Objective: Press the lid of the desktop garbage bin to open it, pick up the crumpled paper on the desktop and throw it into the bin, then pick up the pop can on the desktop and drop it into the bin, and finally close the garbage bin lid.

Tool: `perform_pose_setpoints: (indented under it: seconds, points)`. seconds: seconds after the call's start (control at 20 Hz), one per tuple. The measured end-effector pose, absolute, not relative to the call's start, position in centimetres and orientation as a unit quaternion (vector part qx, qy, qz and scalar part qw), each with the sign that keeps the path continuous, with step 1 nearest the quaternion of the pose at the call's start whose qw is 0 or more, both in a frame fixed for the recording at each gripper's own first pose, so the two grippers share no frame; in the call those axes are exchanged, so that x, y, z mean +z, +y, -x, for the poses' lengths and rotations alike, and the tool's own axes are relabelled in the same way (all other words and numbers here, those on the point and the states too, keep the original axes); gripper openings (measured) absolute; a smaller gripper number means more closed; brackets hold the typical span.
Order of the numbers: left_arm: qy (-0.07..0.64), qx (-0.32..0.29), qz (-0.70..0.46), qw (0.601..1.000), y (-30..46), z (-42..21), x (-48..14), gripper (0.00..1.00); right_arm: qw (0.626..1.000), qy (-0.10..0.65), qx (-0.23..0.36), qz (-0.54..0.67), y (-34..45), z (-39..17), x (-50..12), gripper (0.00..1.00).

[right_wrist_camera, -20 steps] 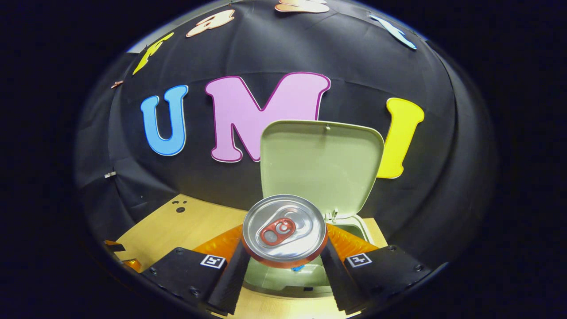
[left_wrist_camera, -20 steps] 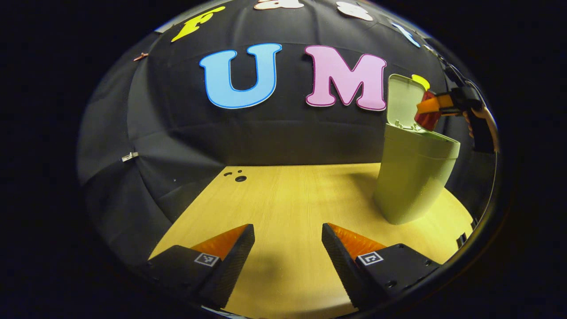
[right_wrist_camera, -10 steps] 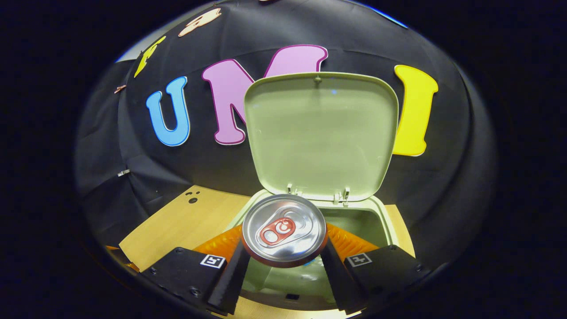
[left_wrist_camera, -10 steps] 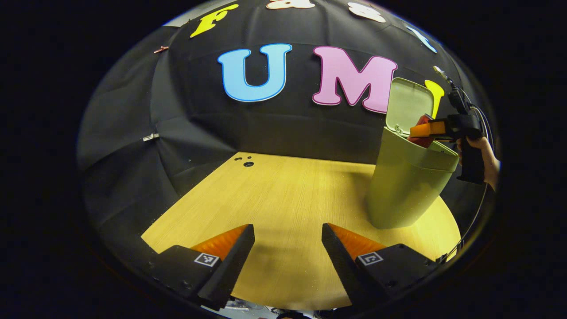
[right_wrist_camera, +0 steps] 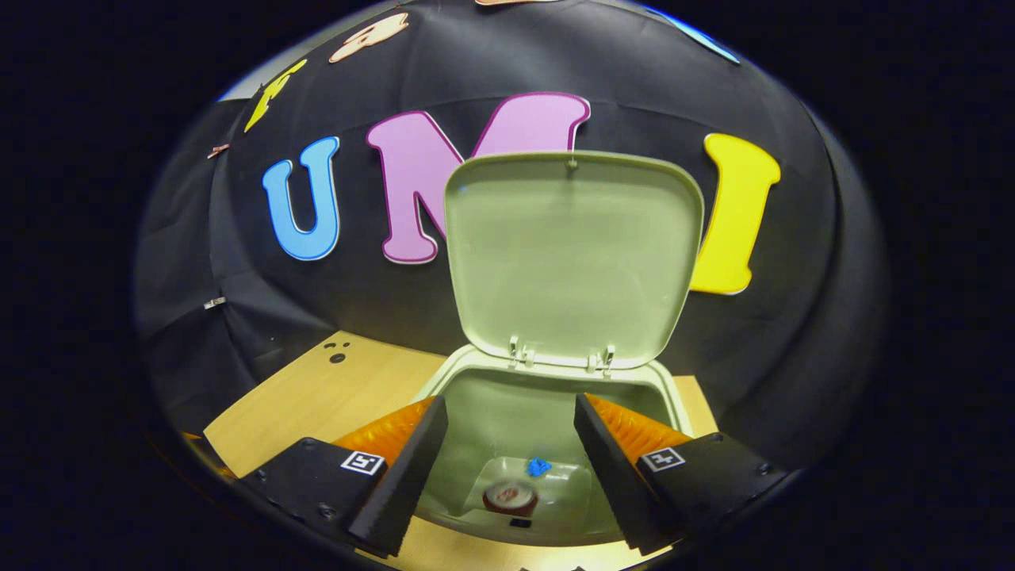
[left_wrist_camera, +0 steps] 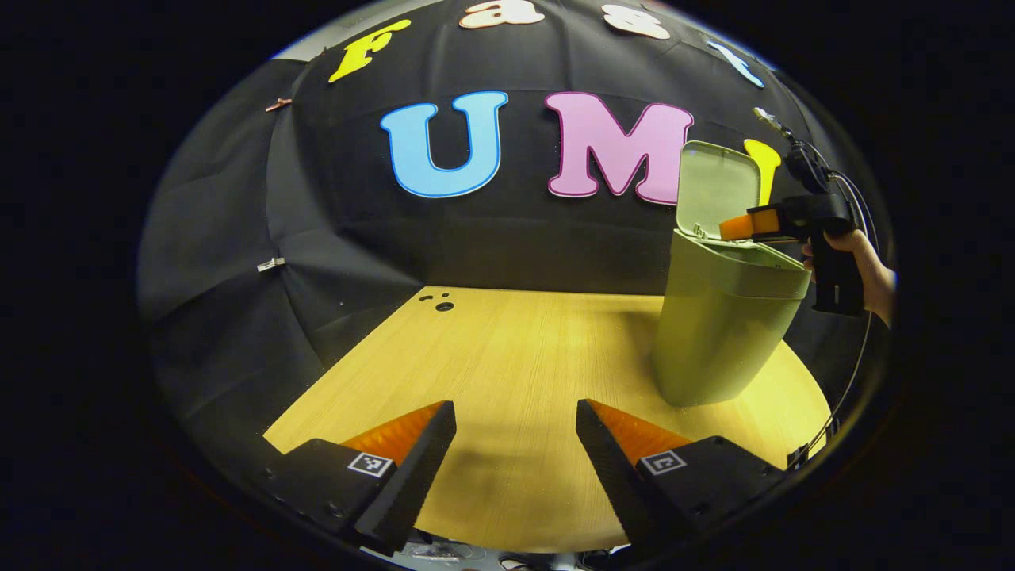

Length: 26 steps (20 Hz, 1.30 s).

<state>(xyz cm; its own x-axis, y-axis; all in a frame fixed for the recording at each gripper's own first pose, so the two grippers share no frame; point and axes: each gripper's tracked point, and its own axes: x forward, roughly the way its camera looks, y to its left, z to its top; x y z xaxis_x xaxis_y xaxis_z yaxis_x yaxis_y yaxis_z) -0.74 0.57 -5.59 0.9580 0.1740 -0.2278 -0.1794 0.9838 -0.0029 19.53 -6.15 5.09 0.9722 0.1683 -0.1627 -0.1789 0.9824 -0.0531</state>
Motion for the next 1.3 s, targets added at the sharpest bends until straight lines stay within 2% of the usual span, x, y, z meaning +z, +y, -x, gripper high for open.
perform_pose_setpoints:
  seconds: [0.45,0.8,1.3]
  points:
    - [0.114,0.088,0.016,0.989,3.6,2.7,-7.0,0.98,0.998,0.015,0.057,0.023,-6.9,-18.5,15.3,1.00]
    - [0.117,0.112,0.036,0.986,6.1,4.1,-7.9,0.98,0.999,-0.019,0.035,0.020,-7.3,-20.7,21.5,1.00]
    - [0.116,0.164,0.049,0.978,9.2,6.1,-8.7,0.98,1.000,-0.016,0.009,0.010,-8.0,-26.9,24.1,0.99]
